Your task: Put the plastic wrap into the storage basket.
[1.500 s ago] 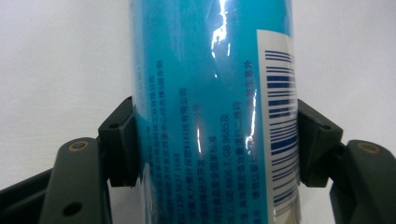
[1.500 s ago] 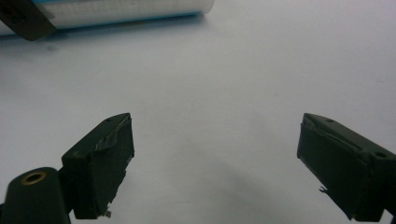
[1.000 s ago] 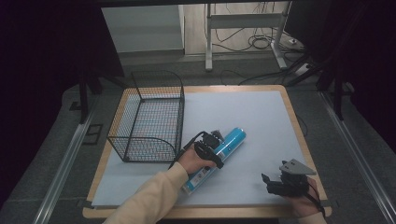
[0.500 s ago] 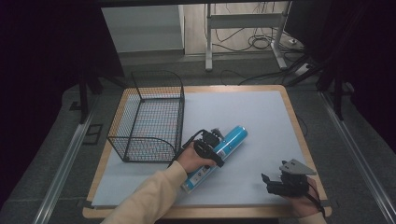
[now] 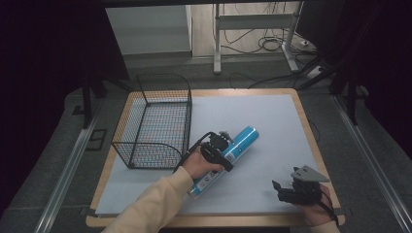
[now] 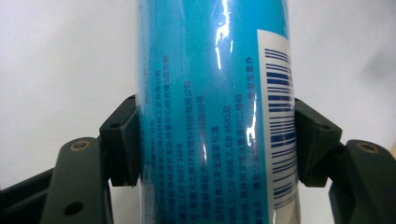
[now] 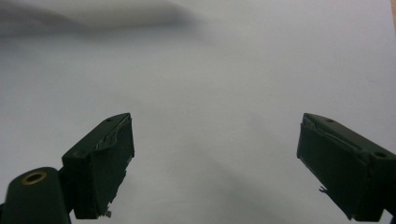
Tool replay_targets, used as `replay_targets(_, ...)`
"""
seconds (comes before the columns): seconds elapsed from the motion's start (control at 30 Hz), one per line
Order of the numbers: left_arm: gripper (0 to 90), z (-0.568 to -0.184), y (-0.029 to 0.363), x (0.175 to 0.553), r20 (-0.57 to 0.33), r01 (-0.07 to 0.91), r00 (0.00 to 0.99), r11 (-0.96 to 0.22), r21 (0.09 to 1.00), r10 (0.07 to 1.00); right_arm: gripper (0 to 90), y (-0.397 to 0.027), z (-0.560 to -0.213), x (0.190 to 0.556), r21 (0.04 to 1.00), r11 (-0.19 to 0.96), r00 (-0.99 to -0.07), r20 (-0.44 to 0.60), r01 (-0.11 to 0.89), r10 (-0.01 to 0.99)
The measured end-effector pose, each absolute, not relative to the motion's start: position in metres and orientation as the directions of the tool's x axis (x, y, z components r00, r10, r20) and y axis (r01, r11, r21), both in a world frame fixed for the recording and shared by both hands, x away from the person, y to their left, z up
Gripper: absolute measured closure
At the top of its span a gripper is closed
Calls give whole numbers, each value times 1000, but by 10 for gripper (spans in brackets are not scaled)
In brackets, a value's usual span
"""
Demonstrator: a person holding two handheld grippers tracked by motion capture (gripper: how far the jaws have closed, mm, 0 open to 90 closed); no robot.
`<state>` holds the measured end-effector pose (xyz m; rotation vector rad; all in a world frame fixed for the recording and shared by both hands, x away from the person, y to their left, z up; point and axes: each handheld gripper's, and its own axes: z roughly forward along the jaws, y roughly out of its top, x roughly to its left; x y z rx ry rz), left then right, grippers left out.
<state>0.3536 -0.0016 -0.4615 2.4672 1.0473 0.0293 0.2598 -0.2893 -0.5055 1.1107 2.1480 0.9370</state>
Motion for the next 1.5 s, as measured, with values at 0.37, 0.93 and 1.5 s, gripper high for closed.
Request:
replay_targets(0.37, 311, -450, 3, 355, -161, 675, 711, -598, 432, 685, 112, -289, -506, 260, 777, 419, -513, -146, 470, 846)
replay_targets(0.93, 312, -423, 14, 362, -138, 660, 709, -583, 474, 692, 112, -290, -507, 261, 776, 418, -510, -146, 472, 848)
replay_targets(1.5, 312, -402, 15, 369, -127, 656, 701, -565, 501, 702, 112, -291, -507, 261, 776, 414, -507, -143, 475, 850)
